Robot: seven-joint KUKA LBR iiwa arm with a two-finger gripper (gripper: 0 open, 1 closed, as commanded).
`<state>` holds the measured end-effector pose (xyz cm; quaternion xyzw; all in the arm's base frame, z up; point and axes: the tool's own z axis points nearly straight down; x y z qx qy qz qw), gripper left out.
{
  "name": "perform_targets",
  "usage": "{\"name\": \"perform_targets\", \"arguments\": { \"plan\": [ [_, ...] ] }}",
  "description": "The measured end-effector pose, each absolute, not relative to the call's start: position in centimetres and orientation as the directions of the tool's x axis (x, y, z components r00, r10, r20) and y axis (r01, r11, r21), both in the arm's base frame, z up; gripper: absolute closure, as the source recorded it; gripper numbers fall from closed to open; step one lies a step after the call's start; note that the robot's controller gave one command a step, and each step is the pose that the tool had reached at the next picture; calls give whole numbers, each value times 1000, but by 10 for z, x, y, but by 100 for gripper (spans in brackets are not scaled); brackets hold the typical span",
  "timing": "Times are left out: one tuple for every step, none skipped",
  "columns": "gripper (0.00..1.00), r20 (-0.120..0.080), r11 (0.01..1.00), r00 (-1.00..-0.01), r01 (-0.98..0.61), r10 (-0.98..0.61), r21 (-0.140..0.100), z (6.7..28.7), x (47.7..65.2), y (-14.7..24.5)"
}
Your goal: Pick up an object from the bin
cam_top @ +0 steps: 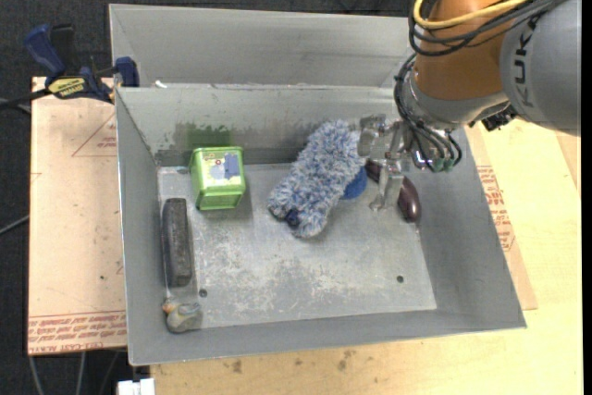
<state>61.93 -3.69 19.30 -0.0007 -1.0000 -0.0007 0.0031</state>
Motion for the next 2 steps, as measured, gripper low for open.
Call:
{"name": "perform_targets", "arguments": {
  "plan": [
    [0,-2,1000,-1000,1,1,1,198,621,-37],
    [0,-9,999,-999,-40,-40,0,146,624,-30]
  ]
}}
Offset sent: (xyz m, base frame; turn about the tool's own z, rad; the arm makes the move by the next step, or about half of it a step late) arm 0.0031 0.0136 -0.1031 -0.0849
